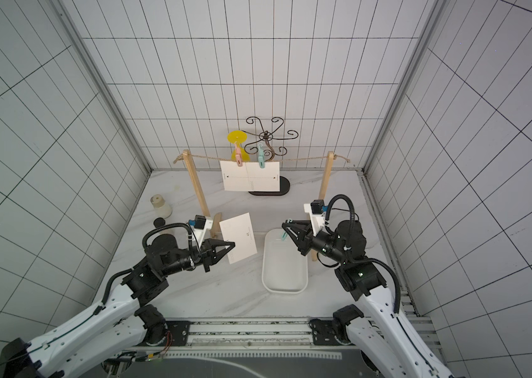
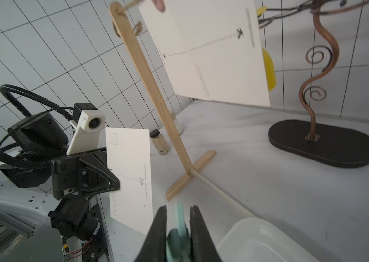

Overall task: Remove the postcards from the strings
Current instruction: Place the clamp in the storage box.

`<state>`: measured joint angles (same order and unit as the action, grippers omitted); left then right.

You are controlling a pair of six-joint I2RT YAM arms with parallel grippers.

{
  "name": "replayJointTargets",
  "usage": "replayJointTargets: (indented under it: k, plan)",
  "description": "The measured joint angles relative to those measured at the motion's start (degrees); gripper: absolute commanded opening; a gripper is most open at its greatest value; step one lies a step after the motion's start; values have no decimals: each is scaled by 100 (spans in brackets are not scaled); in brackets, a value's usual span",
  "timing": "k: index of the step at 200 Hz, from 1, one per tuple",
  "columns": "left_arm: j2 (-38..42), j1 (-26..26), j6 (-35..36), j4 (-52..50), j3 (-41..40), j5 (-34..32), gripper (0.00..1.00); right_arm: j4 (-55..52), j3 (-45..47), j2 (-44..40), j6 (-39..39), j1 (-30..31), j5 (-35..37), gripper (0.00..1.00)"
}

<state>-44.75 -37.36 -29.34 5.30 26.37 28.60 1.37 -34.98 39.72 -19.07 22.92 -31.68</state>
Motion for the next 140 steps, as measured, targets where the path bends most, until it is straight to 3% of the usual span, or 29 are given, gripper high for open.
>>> replayJointTargets:
  k: [58,140]
  plan:
    - [-627,0,-428,11,-599,-74,0,94,920,188,-411,188,391,0]
    - [-2048,0,-743,1102,-990,20,0,743,1609,1276,-857,304,466,0]
